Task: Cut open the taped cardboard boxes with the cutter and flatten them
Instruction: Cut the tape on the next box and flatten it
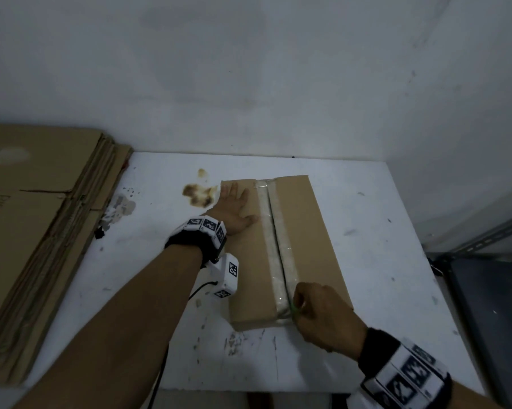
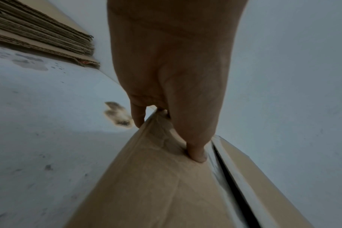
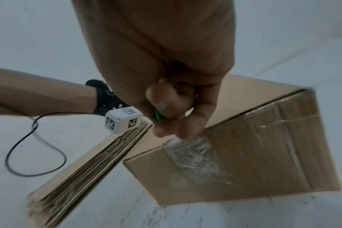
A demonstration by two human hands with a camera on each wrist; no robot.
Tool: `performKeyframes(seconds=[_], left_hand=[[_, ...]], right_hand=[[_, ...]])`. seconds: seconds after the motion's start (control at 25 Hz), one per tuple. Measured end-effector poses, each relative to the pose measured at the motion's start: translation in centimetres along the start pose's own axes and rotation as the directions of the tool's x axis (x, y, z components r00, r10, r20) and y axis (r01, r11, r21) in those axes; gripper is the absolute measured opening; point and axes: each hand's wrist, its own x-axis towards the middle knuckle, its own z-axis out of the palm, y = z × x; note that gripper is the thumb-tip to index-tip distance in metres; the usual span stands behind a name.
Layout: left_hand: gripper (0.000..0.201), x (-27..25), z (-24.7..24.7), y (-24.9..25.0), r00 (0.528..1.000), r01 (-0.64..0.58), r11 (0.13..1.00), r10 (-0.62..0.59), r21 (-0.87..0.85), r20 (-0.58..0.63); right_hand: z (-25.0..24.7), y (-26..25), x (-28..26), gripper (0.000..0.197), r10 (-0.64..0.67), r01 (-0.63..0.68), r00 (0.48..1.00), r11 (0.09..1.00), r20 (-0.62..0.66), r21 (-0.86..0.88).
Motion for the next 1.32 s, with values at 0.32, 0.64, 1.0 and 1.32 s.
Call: performKeyframes(seconds=[0.32, 0.64, 1.0, 1.32], left_hand=[[0.078, -1.8, 1.1, 0.7, 0.991, 0.07, 0.991, -0.081, -0.111, -0.102], [0.079, -6.3, 7.3, 1.4, 0.926, -0.092, 0.993, 0.058, -0.072, -0.374], [0.086, -10.9, 9.3, 2.9, 0.835, 0.209, 0.973, -0.127, 0.096, -0.536], [0.08, -9.7, 6.5, 5.7, 0.847, -0.015, 0.995, 0.064, 0.096, -0.528]], right_hand=[[-0.2, 1.6, -4.9, 0.001, -0.014, 0.043, 0.996, 0.945, -0.092, 0.325], [0.1, 5.3, -2.6, 0.007, 0.355, -0.005, 0.888, 0.644, -0.293, 0.765], [-3.1, 5.0, 4.0, 0.016, 0.417, 0.155, 0.815, 0.51, -0.402, 0.846], [-2.1, 7.4, 2.6, 0.008, 0.566, 0.119, 0.778, 0.294, -0.273, 0.948]])
